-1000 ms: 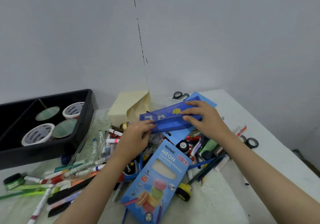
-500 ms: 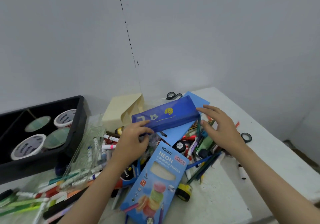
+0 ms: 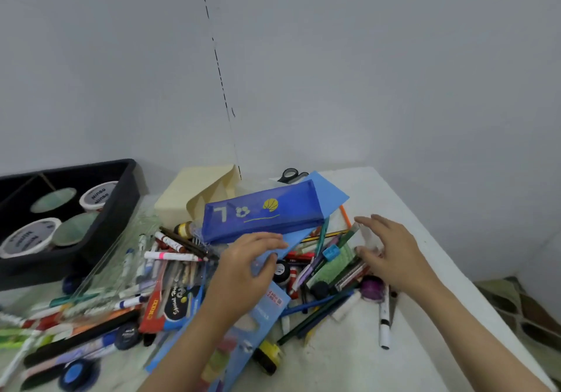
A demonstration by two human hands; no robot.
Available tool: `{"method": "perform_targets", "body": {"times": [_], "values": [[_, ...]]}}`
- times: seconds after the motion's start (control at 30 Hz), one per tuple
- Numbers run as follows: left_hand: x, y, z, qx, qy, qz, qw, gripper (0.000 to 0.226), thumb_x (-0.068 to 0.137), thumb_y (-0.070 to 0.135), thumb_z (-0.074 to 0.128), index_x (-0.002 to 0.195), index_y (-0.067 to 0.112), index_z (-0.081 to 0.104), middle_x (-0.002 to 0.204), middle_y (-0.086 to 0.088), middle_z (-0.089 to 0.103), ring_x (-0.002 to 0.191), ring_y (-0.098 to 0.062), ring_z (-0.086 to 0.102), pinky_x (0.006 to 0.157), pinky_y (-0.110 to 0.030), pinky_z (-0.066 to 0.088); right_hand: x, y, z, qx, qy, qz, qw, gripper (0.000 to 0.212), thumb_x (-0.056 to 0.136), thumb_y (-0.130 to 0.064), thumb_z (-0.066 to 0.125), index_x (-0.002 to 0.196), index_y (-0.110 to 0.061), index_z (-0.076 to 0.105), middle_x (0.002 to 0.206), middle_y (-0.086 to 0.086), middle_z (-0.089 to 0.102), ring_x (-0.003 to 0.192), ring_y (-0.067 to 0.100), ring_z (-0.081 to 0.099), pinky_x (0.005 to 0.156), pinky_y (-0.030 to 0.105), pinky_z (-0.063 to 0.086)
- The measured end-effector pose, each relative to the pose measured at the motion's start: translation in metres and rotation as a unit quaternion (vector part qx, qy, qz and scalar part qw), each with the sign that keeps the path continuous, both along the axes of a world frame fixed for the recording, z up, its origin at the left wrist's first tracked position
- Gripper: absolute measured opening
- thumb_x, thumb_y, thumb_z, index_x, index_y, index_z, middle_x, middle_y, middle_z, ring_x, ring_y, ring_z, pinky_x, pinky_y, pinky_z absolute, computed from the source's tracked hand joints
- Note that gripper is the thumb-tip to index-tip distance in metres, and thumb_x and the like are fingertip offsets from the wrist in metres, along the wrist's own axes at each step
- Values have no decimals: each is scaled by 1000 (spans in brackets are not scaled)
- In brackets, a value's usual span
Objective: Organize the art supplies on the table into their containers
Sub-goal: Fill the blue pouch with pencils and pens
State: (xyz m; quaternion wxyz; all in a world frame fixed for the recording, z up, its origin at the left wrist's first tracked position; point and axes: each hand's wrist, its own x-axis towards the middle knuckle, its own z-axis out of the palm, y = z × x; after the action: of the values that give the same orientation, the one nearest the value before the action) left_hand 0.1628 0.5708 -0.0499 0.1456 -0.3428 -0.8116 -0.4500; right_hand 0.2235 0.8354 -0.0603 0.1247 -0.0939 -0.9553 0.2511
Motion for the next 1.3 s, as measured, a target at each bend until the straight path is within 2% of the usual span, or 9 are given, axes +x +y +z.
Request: {"method": "perform_targets", "body": {"times": [0.13, 0.23, 0.33, 0.47, 0.73, 0.87, 1.07, 1.2, 1.3], "values": [[13, 20, -5, 7, -9, -5, 1000, 24, 82, 22, 52, 97, 25, 72, 107, 21, 64, 103, 6, 58, 89, -15, 46, -8, 13, 0, -33, 40, 22, 998, 41, 85, -19, 67, 122, -32, 56, 109, -5, 63, 107, 20, 52, 90, 30, 34], [18, 30, -7, 9, -20, 5, 1000, 23, 82, 16, 56, 96, 24, 72, 105, 21, 65, 101, 5, 59, 88, -13, 45, -11, 20, 3, -121, 82, 33, 989, 40, 82, -14, 69, 102, -46, 55, 90, -18, 58, 93, 9, 53, 79, 21, 36], [21, 41, -8, 24, -37, 18, 999, 32, 78, 3, 59, 95, 27, 71, 108, 21, 63, 98, 4, 61, 86, -9, 43, -19, 28, 8, -258, 121, 34, 958, 37, 80, -5, 70, 94, -38, 63, 84, -9, 61, 87, 10, 58, 78, 17, 41], [24, 56, -3, 55, -90, 12, 994, 33, 75, 7, 61, 95, 33, 71, 109, 19, 65, 102, 2, 61, 85, -13, 46, -28, 37, 29, -404, 170, 59, 897, 33, 83, 4, 64, 90, -28, 68, 80, -1, 59, 73, 9, 57, 75, 23, 47], [22, 85, 35, 79, -234, -61, 967, 22, 81, 8, 67, 94, 23, 76, 128, 5, 57, 116, 3, 52, 89, -19, 48, -50, 30, 87, -436, 200, 161, 863, 29, 85, 10, 57, 77, -16, 68, 72, -14, 68, 76, 3, 62, 73, 17, 49], [25, 99, 46, 118, -287, -87, 947, 24, 86, -6, 59, 98, 12, 71, 111, -4, 67, 94, -9, 66, 73, -17, 50, -55, 17, 98, -465, 168, 206, 844, 26, 86, 9, 57, 79, -14, 68, 74, -12, 69, 75, 4, 63, 73, 20, 52], [33, 95, 35, 201, -342, -50, 917, 34, 89, -15, 46, 101, 9, 67, 104, -5, 71, 88, -21, 70, 69, -27, 57, -51, 16, 72, -350, 108, 198, 909, 19, 89, -13, 62, 92, -32, 63, 94, -6, 64, 80, 10, 62, 73, 22, 52], [39, 85, 24, 272, -372, -22, 887, 50, 83, -24, 46, 108, 15, 66, 101, -4, 68, 90, -24, 69, 72, -33, 58, -36, 24, 42, -124, -5, 248, 961, 14, 83, -19, 66, 80, -32, 63, 84, -13, 63, 76, 4, 56, 71, 20, 45], [44, 80, 20, 290, -388, 3, 875, 56, 78, -27, 49, 107, 18, 69, 103, -5, 64, 91, -25, 69, 73, -35, 58, -29, 24, 26, -5, -72, 275, 959, 16, 77, -22, 70, 78, -36, 63, 85, -12, 57, 82, 7, 53, 78, 28, 46]]}}
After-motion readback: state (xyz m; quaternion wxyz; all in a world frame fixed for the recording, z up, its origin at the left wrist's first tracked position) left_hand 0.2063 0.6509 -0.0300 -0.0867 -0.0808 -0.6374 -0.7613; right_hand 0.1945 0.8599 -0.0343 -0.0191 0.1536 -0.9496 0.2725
